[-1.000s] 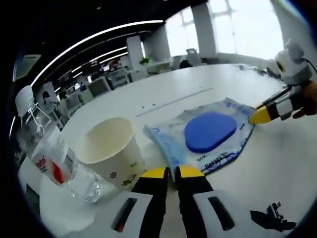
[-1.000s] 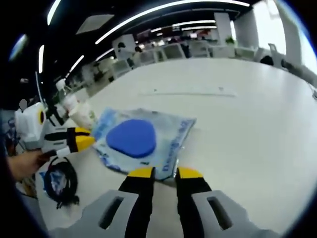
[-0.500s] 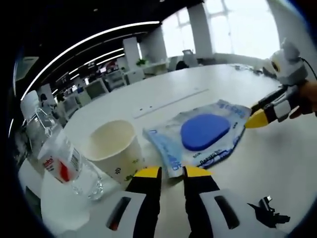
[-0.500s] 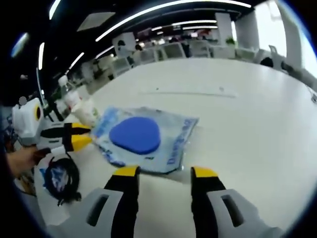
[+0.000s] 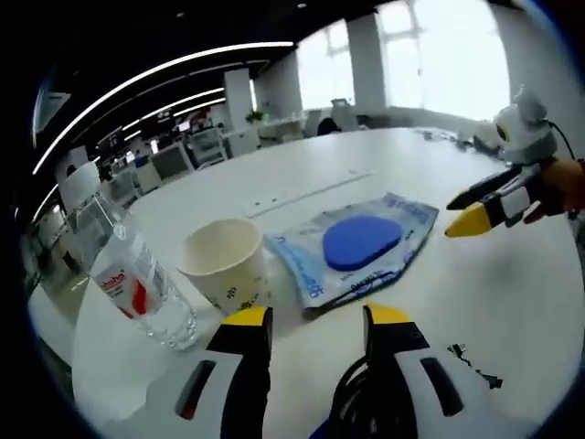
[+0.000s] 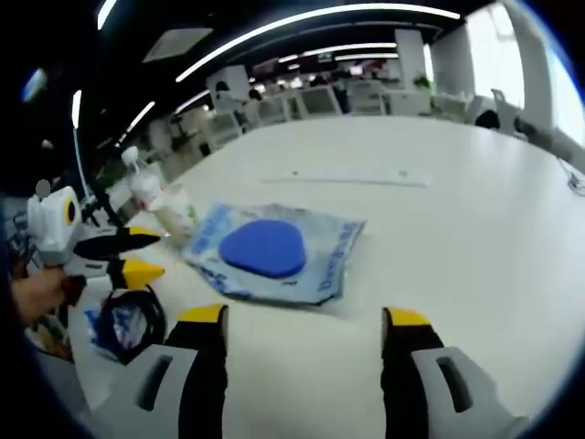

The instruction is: Arrange the tabletop items into an orderly group along one side of the table until the central work area is clear of visible clutter.

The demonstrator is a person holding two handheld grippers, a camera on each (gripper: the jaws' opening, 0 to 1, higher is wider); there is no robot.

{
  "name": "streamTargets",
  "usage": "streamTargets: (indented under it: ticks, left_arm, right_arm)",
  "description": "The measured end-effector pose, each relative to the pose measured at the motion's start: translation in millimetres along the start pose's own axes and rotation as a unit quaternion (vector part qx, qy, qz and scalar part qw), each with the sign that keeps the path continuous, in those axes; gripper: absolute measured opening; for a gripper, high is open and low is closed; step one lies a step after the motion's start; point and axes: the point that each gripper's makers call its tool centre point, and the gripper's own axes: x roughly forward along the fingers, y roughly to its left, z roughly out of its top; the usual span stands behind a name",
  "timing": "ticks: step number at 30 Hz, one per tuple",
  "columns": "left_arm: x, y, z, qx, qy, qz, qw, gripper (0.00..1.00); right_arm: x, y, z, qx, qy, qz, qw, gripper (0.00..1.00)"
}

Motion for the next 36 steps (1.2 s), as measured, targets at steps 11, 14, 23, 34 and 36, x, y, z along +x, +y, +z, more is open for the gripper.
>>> streamTargets:
  ticks: [11,14,23,34,36]
  left_arm:
    - [-39,-3.5,24.3,-0.011,-0.043,-0.026,0.9986,0.58]
    - [-49,-4.6,24.5,-0.006,-0.046,-0.035,0.9983,0.63]
    - [-75,-5.0,22.5,-0.017,-0.058,-0.042,0.9973,0.73]
    - [-98,-5.1,28.6,-0.01,-0.075,-0.039,0.9964,0.89]
    - [-101,-5.6,28.6,-0.008,-0.077,-0.038,0.9963,0.92]
  right_arm:
    - [-25,45,-1.9,0.006,-0.008,0.037,0.9993,0.76]
    - [-31,57,0.2,0.002,-0.012,0.047,0.9988,0.78]
    - [-40,88,-8.3,0.018,0.01,0.076,0.9969,0.85]
    - [-43,110,-24.5,0.026,0.032,0.082,0.9957,0.81]
    - [-42,113,-29.6,0.031,0.038,0.08,0.9956,0.81]
